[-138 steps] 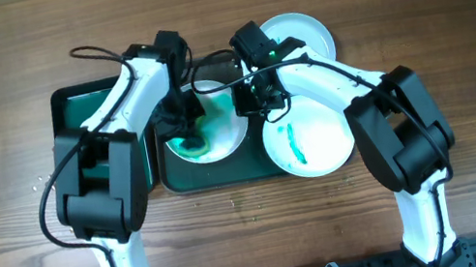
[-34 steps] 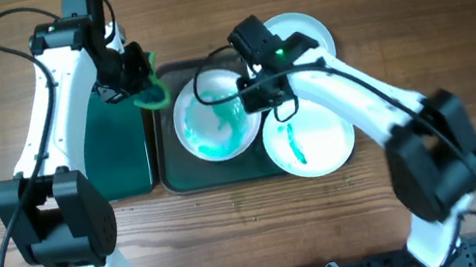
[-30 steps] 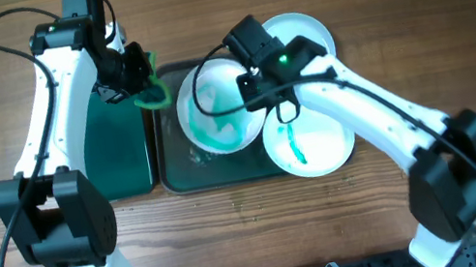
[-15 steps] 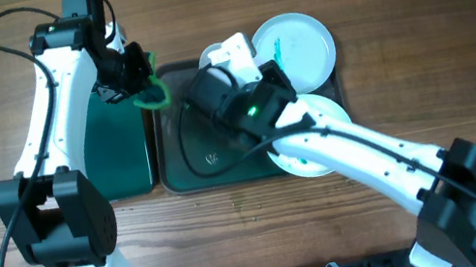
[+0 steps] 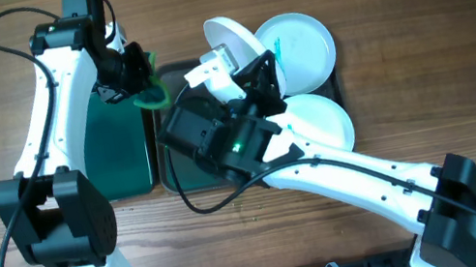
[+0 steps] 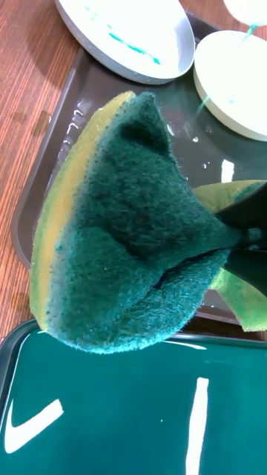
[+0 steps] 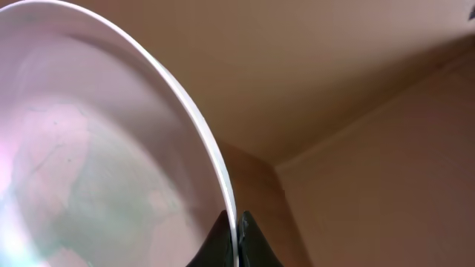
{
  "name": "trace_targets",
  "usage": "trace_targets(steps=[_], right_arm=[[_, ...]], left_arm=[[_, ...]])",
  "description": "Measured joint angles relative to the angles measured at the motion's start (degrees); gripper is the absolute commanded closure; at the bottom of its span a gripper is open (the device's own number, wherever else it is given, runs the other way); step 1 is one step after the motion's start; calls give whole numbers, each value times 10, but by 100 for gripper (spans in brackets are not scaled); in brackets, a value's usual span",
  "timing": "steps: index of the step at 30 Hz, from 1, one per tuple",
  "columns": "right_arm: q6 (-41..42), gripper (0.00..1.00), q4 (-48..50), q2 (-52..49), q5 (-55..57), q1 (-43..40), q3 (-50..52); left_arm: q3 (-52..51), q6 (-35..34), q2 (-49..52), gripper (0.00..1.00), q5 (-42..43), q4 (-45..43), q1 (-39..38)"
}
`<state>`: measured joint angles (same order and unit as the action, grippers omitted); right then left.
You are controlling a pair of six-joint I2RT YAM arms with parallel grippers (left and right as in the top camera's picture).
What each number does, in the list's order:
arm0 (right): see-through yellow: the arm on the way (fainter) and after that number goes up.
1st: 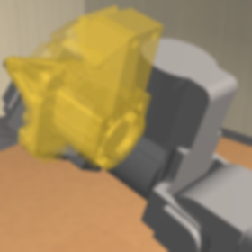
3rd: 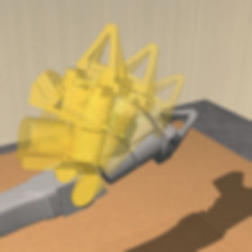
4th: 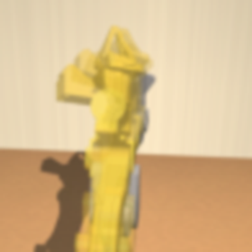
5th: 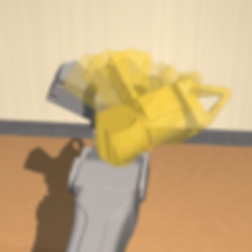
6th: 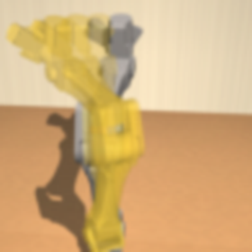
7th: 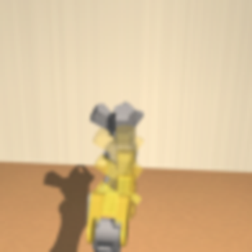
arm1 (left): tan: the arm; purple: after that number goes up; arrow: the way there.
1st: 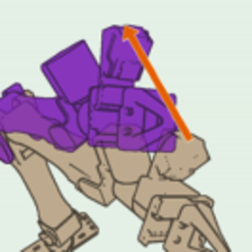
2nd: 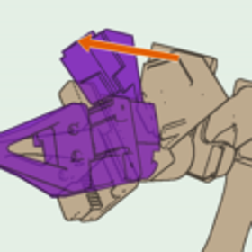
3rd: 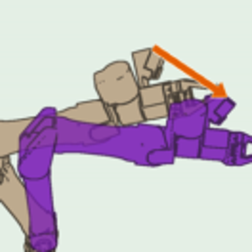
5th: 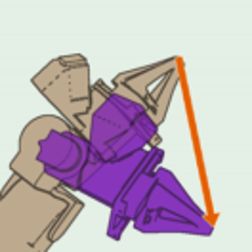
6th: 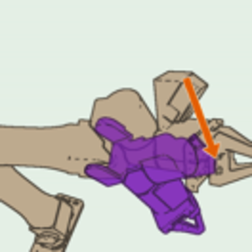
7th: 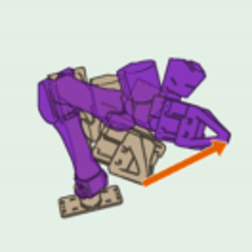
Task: Clean dirty plates on tray and stack at the side
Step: 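Lift the scrubbed plate with the right gripper off the tray, then place the plate on the table right of the tray, release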
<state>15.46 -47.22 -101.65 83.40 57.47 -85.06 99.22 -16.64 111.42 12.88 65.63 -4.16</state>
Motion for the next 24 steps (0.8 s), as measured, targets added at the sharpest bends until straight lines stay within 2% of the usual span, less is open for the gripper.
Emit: trace_targets(steps=[14,19,22,24], right_arm=[[-32,96,25,0,-12,-1,0],[-31,96,11,0,-135,-21,0],[-18,96,-7,0,-259,-54,0],[-4,96,-13,0,-384,-94,0]], left_arm=[[0,0,0,96,0,0,0],[0,0,0,96,0,5,0],[0,0,0,96,0,11,0],[0,0,0,96,-1,13,-1]])
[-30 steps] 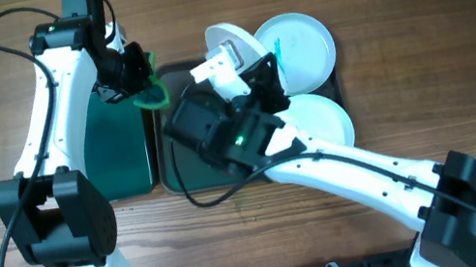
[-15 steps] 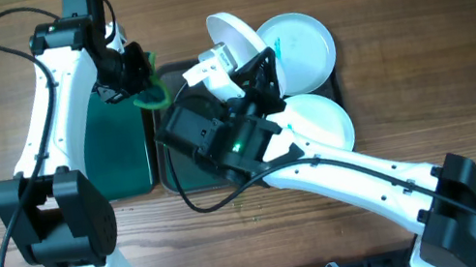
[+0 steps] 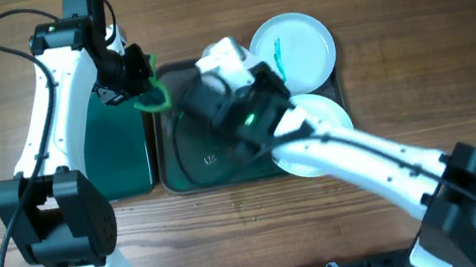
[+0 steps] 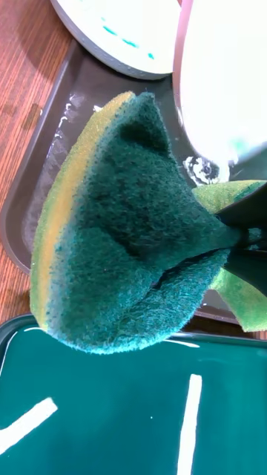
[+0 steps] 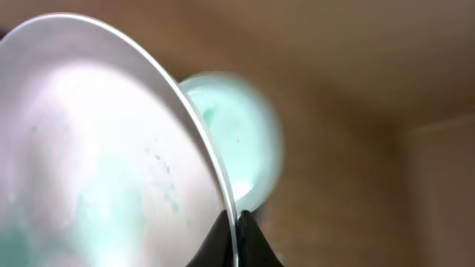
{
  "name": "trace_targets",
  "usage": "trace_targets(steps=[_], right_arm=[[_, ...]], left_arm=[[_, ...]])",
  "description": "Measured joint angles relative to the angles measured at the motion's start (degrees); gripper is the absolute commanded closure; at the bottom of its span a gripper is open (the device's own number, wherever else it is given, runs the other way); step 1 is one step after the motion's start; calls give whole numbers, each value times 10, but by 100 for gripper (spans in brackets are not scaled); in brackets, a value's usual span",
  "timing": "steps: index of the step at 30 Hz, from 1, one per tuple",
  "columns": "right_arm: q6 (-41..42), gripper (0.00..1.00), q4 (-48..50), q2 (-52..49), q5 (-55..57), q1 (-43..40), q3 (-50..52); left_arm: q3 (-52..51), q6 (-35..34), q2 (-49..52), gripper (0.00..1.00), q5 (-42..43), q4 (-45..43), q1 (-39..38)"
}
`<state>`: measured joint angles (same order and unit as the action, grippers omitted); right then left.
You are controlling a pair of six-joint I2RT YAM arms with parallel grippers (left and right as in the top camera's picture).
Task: Clean dirty plates on tray and stack at the side
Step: 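Place the plate on the table right of the tray, release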
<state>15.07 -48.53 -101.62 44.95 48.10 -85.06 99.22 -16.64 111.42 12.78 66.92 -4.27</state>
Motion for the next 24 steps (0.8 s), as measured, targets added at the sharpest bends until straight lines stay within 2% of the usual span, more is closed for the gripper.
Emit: trace_targets(steps=[5,9,11,18,24], right_arm=[[12,96,1,0,-313,-143,0],[7,96,-12,1,-489,-257,0],[-2,96,-38,5,-579,-352,0],[-29,96,-98,19,-629,-563,4],[-30,96,-58,24,-592,-708,84]], left_arm=[[0,0,0,96,-2,2,-12],[0,0,0,96,-3,4,-33],[0,0,0,96,-3,4,-52],[0,-2,0,96,-18,4,-74],[0,-2,0,96,-27,4,-75]])
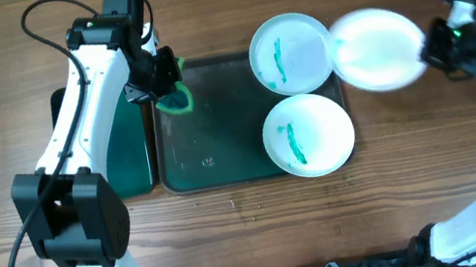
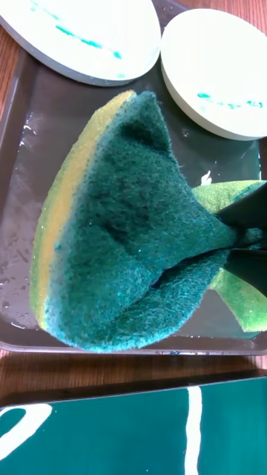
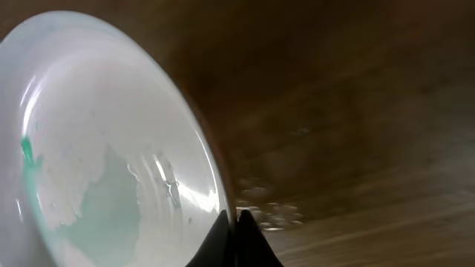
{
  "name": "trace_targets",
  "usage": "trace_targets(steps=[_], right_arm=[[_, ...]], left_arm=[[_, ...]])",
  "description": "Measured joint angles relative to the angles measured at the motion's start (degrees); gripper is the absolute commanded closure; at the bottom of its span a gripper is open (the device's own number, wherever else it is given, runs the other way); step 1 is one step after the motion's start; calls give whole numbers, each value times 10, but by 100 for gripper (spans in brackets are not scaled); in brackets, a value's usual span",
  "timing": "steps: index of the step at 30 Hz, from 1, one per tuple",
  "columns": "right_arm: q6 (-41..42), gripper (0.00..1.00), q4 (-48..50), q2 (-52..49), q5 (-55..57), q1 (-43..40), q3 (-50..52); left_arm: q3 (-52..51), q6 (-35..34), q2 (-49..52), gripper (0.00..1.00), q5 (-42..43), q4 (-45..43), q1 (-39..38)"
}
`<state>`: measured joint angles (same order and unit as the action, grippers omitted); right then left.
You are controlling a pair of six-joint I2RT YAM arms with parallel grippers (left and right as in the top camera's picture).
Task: Clean dirty plates on tray and stack at the side
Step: 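Place the plate on the table right of the tray, release, then grasp the lower-right plate rim with right gripper, pull it left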
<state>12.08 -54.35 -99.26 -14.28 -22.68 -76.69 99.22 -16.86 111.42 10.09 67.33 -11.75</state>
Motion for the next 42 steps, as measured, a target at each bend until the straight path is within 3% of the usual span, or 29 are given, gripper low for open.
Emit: trace_targets(steps=[9,13,26,32,42], right_arm=[[31,95,169,2,43,-49,182],[41,80,197,2,51,-48,212],[-3,66,28,32,-72,-16,158],[-27,60,8,51,-94,66,154],[-34,62,44,51,-73,178,188]], left_arm=[[0,0,0,96,-2,-1,0],[0,0,0,96,-2,0,0],[0,0,0,96,-4,-1,0],[0,0,0,96,-4,-2,0],[0,0,0,96,-4,-2,0]])
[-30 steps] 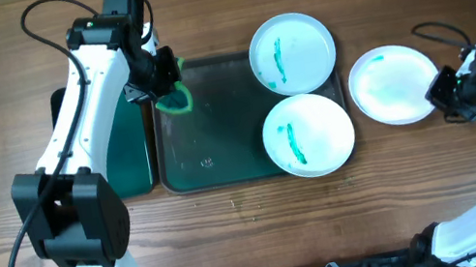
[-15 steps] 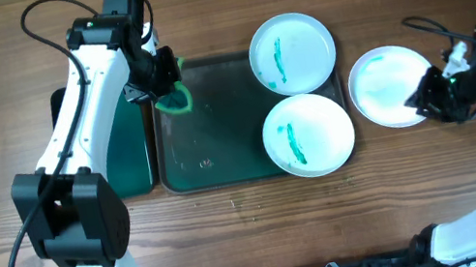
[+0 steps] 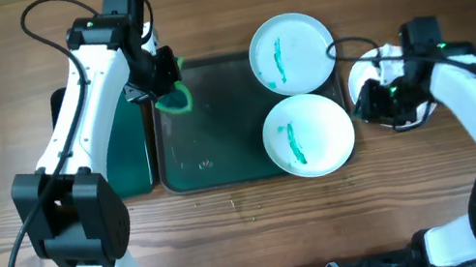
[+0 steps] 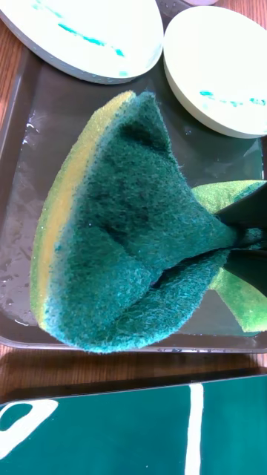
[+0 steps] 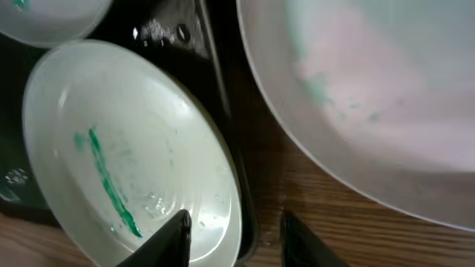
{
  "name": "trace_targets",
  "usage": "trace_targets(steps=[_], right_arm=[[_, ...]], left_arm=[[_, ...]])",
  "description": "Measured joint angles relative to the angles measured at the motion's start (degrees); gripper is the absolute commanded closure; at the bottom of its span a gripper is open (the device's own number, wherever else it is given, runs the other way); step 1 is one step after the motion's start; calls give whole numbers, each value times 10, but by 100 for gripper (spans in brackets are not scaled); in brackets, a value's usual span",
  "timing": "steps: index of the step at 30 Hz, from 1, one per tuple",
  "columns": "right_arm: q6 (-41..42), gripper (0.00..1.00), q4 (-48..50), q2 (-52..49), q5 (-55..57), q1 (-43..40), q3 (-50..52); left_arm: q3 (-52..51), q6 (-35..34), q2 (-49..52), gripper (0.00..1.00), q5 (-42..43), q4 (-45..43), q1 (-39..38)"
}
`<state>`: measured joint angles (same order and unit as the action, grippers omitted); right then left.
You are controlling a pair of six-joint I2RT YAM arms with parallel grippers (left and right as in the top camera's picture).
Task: Clean dirty plates on tray and stack at the side
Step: 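Grasp the lower-right plate rim with right gripper, pull it left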
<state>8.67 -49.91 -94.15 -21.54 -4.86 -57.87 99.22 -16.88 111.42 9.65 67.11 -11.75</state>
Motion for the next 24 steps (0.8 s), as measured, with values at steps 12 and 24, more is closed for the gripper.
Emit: trace_targets(steps=[12,24], right_arm=[[0,75,67,0,28,55,52],[-6,96,67,0,42,55,68]], left_arm=[[0,0,0,96,0,0,0],[0,0,0,96,0,0,0]])
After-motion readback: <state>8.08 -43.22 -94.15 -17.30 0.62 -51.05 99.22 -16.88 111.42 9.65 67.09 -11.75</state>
